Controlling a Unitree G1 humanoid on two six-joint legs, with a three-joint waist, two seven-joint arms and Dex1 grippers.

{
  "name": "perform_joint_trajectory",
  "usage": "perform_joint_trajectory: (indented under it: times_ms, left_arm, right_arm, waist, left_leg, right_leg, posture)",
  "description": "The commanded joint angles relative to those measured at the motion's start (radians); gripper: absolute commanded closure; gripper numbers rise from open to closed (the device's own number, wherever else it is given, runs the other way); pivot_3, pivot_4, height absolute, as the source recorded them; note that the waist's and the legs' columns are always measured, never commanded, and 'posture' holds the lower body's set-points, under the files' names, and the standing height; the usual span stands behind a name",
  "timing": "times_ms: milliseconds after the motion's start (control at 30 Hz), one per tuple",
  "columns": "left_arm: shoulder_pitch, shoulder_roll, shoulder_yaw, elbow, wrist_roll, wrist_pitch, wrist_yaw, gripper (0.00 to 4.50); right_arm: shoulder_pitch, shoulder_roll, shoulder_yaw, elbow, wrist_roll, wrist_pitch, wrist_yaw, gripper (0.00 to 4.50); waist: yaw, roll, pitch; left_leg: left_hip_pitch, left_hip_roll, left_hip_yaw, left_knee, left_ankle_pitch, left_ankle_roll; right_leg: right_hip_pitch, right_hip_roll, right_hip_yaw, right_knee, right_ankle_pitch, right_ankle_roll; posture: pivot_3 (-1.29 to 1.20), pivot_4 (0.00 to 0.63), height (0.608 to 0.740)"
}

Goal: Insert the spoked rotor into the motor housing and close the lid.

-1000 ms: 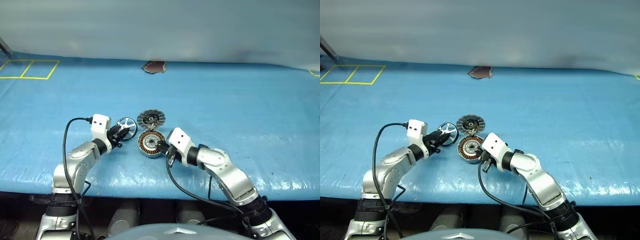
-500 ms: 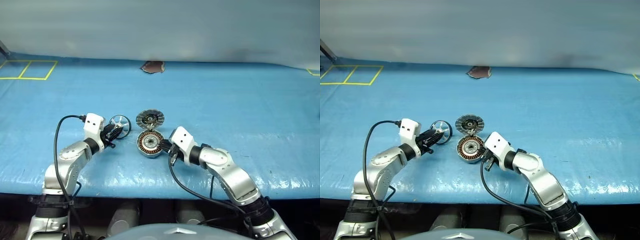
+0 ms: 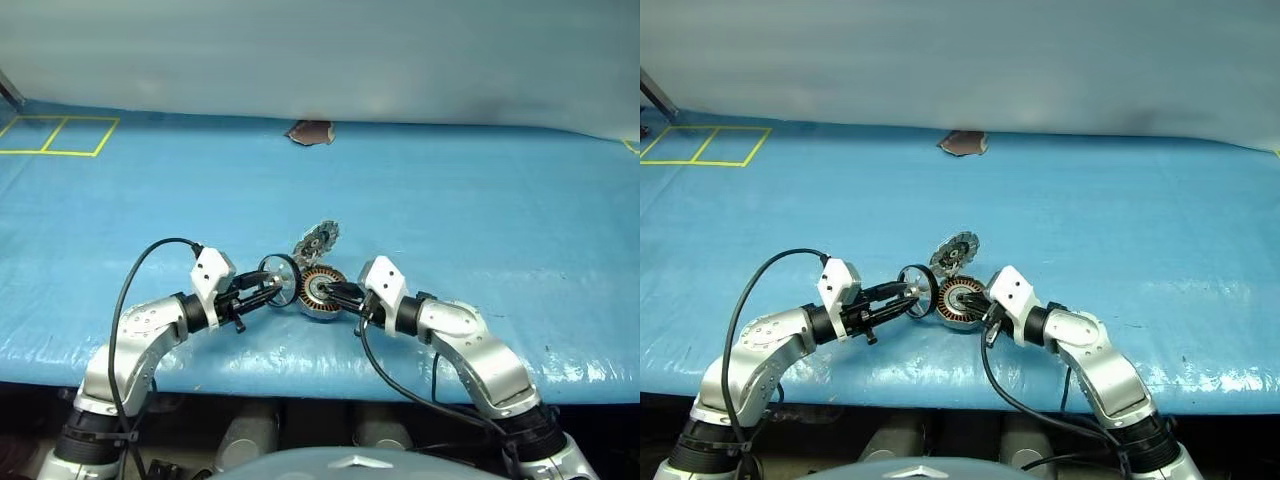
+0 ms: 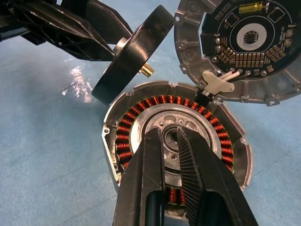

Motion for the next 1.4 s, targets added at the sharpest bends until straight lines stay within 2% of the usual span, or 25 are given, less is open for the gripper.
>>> perform_joint_trajectory:
  times_ms: [33,433,700,1400]
  left_arm:
    - [-0.014,0.019,0.000,-0.048,-0.010,-0.015,-0.021,2.81]
    - [-0.015,0.042,0.006,-0.068,-0.051,0.030,-0.041,2.81]
    - [-0.042,0.062,0.007,-0.069,-0.060,0.068,-0.039,2.81]
    - [-0.212,0.034,-0.121,0.055,-0.007,0.036,-0.130,2.81]
  right_arm:
    - [0.009,0.006,-0.026,-0.003,0.013,-0.045,-0.004,3.90]
    - [0.022,-0.004,-0.038,-0.017,0.030,-0.038,-0.009,3.90]
    - [0.066,-0.032,-0.065,0.011,0.026,-0.099,0.005,3.90]
    - [0.110,-0.016,-0.079,0.047,0.025,-0.203,0.002,3.90]
  waist:
    - [-0.002,0.000,0.000]
    - [-0.001,0.000,0.000]
    - [-0.001,0.000,0.000]
    - [0.000,0.000,0.001]
  left_leg:
    - [0.000,0.000,0.000,0.000,0.000,0.000]
    - [0.000,0.000,0.001,0.000,0.000,0.000]
    - [0.000,0.000,0.001,0.000,0.000,0.000]
    - [0.000,-0.001,0.002,0.001,0.000,0.000]
  right_leg:
    - [0.000,0.000,0.000,0.000,0.000,0.000]
    - [-0.001,0.001,0.000,0.000,0.000,0.001]
    - [0.000,0.001,0.000,0.000,-0.001,0.002]
    - [0.000,0.001,0.000,0.001,0.000,0.001]
  posture:
    - [0.00,0.150,0.740]
    - [0.00,0.150,0.740]
    - [0.00,0.150,0.740]
    - [0.00,0.150,0.740]
